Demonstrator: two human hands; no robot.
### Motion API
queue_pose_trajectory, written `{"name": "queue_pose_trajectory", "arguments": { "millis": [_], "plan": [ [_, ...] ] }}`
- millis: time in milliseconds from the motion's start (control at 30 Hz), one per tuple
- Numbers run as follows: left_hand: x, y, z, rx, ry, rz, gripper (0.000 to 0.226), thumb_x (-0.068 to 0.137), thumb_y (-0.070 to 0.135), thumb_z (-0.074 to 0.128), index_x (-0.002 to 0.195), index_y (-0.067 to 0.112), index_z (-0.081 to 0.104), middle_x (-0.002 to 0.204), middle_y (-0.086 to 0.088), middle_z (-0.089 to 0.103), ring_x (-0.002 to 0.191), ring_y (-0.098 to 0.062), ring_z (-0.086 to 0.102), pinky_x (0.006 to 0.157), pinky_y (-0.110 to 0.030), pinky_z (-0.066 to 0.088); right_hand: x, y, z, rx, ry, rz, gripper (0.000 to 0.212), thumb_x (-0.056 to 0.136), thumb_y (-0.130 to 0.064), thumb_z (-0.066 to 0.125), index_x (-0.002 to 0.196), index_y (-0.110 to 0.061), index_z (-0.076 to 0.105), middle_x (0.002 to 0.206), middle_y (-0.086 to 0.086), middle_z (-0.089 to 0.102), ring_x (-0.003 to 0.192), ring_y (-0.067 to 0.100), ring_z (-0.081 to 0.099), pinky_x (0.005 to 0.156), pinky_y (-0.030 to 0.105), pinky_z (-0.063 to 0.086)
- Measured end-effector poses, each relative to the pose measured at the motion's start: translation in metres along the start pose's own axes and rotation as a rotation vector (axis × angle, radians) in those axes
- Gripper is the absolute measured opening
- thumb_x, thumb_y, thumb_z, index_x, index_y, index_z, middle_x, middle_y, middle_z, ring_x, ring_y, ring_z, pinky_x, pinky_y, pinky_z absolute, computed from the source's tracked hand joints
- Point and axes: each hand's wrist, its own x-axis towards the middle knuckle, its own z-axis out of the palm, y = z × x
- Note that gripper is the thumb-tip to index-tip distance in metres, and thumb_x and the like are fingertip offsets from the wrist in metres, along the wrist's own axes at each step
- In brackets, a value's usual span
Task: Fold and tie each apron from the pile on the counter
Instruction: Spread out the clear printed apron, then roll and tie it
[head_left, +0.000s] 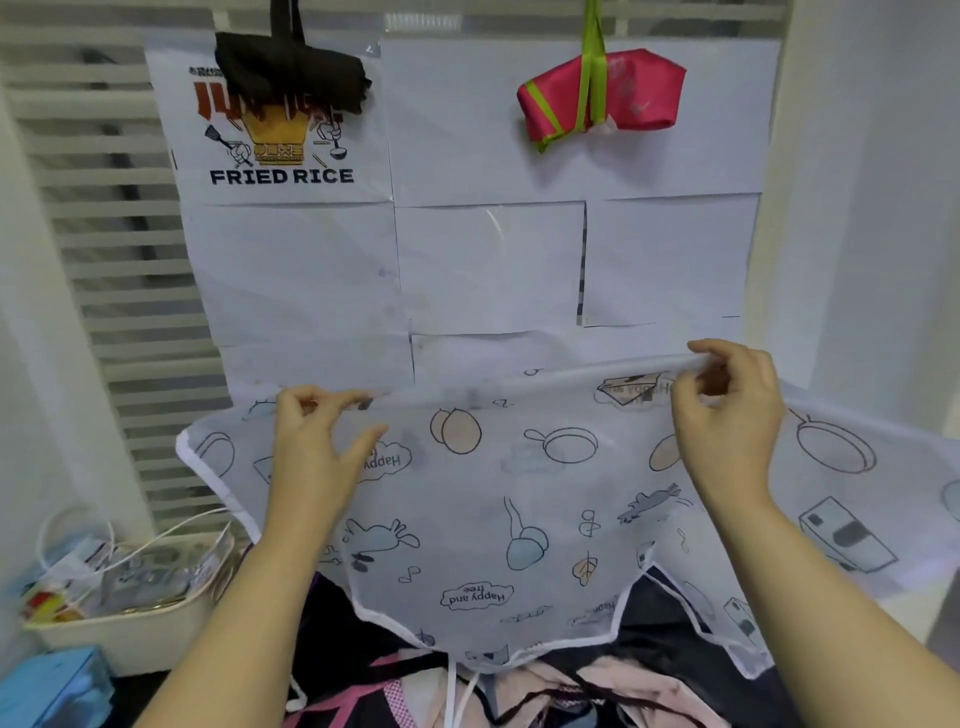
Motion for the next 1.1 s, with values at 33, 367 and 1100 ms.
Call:
{"name": "queue_pose_trajectory", "arguments": {
  "millis": [33, 367, 1100],
  "plan": [
    [-0.003, 0.001, -0.002, -0.020, 0.031, -0.005, 0.020, 0.083, 0.016, 0.072, 0.103, 0.011, 0.070, 0.108, 0.002, 0.038, 0.103, -0.007, 0.040, 0.090, -0.009, 0.030, -0.002, -0.002, -0.003, -0.021, -0.019, -0.024, 0.022, 0.082, 0.002, 0.059, 0.100, -0.008, 0.066, 0.095, 0.003, 0.049, 0.067, -0.007, 0.051, 0.072, 0.002, 0.035],
    [0.003, 0.058, -0.047, -0.064, 0.344, 0.156, 0.021, 0.098, 0.020, 0.051, 0.092, 0.004, 0.064, 0.086, -0.002, 0.056, 0.074, -0.010, 0.044, 0.065, -0.018, 0.027, 0.024, -0.044, -0.052, -0.329, -0.054, -0.193, 0.022, 0.089, -0.031, 0.065, 0.087, -0.011, 0.072, 0.091, -0.005, 0.049, 0.066, 0.015, 0.046, 0.086, 0.036, 0.026],
    [-0.027, -0.079, 0.096, 0.465, -0.819, -0.331, 0.028, 0.099, 0.029, 0.049, 0.082, 0.008, 0.057, 0.075, -0.007, 0.056, 0.077, -0.025, 0.052, 0.066, -0.029, 0.036, -0.044, 0.146, 0.045, -0.804, -0.938, 0.262, 0.036, 0.090, -0.028, 0.055, 0.057, -0.016, 0.045, 0.063, 0.002, 0.049, 0.073, 0.026, 0.047, 0.075, 0.035, 0.026]
  ]
}}
